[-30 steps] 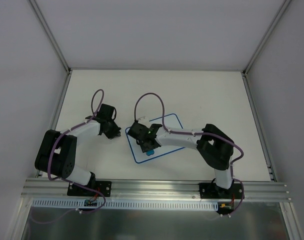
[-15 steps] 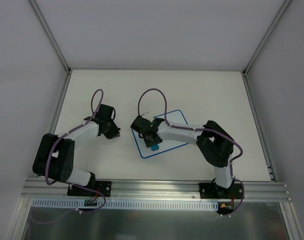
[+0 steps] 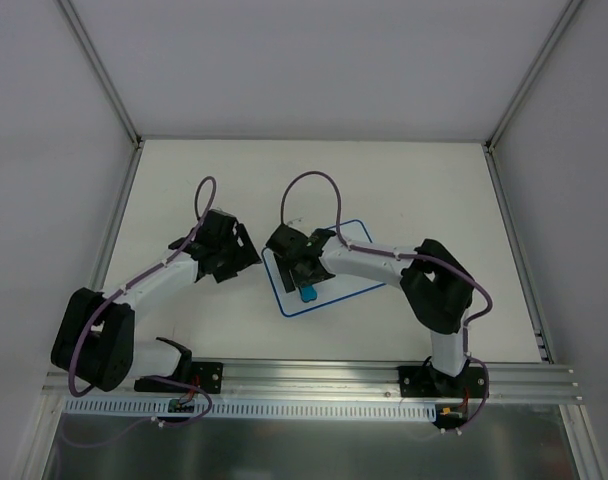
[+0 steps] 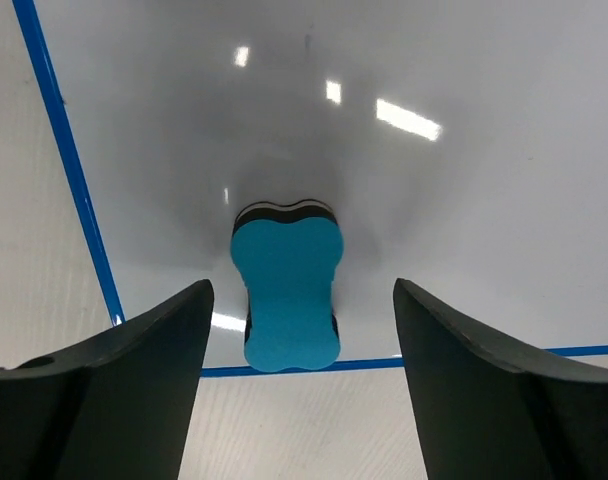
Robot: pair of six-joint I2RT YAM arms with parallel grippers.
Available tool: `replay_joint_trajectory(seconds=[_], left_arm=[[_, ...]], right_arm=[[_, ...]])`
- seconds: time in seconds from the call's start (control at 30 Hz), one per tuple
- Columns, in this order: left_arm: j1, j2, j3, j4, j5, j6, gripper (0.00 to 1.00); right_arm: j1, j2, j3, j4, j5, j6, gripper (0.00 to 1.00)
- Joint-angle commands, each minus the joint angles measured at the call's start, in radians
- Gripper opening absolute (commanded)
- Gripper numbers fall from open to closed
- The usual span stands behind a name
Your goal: Erase the whiteboard
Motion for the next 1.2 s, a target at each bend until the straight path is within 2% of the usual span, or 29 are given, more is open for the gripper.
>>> replay_joint_trajectory(seconds=[0.0, 0.13, 0.27, 0.33, 0.47, 0.57, 0.8, 0.97, 1.17], left_arm=[[-0.069, -0.018, 0.018, -0.012, -0.036, -0.007, 0.75], [-0.148, 0.011, 0.049, -0.018, -0.065, -0.044, 0.78], [-0.23, 0.057, 0.098, -0.027, -0.098, -0.064, 0.78], [-0.264, 0.088, 0.121, -0.038, -0.114, -0.073, 0.78], [-0.354, 0.152, 0.199, -0.058, -0.153, -0.075, 0.78], [-0.4, 0.208, 0.251, -0.085, -0.179, -0.07, 0.78], [-0.448, 0.318, 0.334, -0.122, -0.187, -0.046, 0.72], [-0.482, 0.376, 0.38, -0.143, -0.19, -0.038, 0.63], [-0.508, 0.425, 0.42, -0.174, -0.191, -0.033, 0.61]], right_arm=[[-0.047, -0.127, -0.006, -0.013, 0.018, -0.011, 0.79], [-0.134, -0.239, -0.115, 0.019, 0.033, -0.054, 0.77], [-0.335, -0.37, -0.261, 0.102, -0.06, -0.128, 0.73], [-0.396, -0.394, -0.308, 0.105, -0.065, -0.149, 0.66], [-0.565, -0.4, -0.365, 0.15, -0.14, -0.188, 0.63], [-0.642, -0.374, -0.382, 0.167, -0.184, -0.194, 0.6], [-0.686, -0.294, -0.396, 0.199, -0.234, -0.191, 0.5], [-0.687, -0.269, -0.43, 0.236, -0.254, -0.171, 0.35], [-0.69, -0.292, -0.462, 0.242, -0.267, -0.158, 0.22]])
